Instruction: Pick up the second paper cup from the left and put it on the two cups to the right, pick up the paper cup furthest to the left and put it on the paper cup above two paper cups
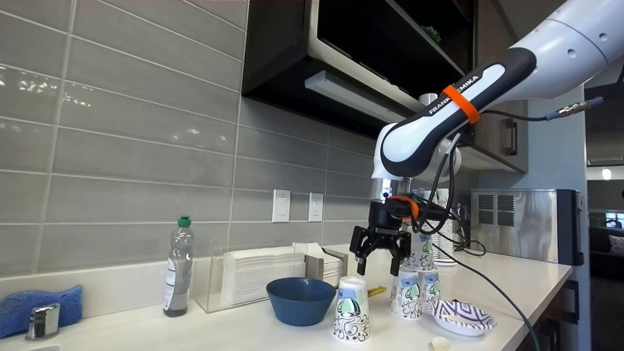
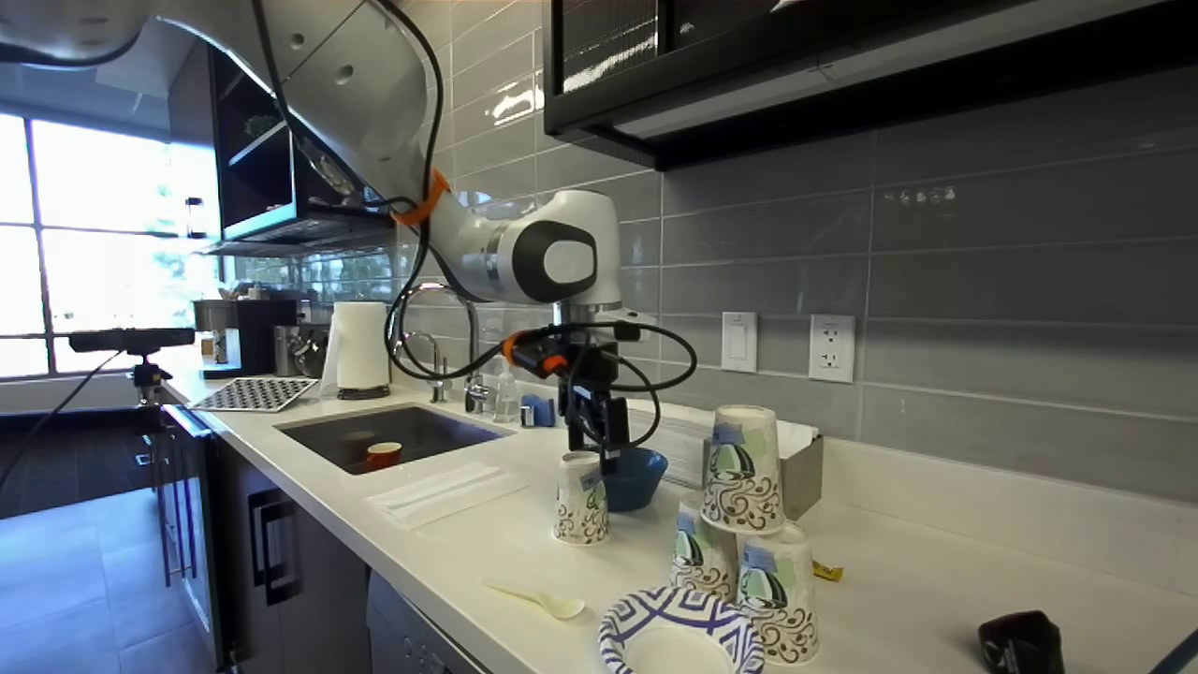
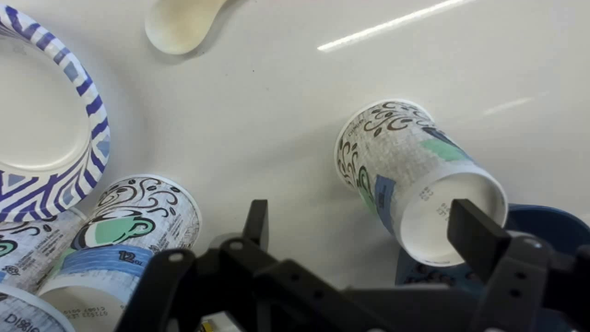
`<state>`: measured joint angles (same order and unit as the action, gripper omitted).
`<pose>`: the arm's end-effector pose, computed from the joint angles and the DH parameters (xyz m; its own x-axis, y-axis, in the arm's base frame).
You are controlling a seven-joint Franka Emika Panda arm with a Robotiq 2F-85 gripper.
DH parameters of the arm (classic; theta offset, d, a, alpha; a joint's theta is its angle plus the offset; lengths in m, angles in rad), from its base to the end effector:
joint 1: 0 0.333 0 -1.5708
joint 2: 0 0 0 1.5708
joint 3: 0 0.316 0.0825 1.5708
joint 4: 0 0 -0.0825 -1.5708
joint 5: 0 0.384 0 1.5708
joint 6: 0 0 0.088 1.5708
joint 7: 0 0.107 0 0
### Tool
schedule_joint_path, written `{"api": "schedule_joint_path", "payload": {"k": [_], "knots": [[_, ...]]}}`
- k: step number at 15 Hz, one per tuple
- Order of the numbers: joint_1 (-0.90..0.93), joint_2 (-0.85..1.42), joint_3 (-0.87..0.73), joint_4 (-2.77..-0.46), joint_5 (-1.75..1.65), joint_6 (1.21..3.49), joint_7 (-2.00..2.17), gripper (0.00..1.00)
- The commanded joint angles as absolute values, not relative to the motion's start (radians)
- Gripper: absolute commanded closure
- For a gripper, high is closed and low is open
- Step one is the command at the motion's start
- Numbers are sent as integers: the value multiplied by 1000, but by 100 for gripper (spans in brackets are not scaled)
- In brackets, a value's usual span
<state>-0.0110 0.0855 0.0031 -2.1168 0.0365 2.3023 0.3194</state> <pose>0.5661 -0.0037 0.3830 0.9350 -0.3444 0.0851 -0.3402 -0.9385 -0.0595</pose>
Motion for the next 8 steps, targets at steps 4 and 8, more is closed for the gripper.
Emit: {"api": "schedule_joint_path", "payload": {"k": [4, 8], "knots": [[-8, 124, -7, -2079, 69, 2309, 309, 31], [-9, 130, -8, -2076, 73, 2306, 306, 14]]}}
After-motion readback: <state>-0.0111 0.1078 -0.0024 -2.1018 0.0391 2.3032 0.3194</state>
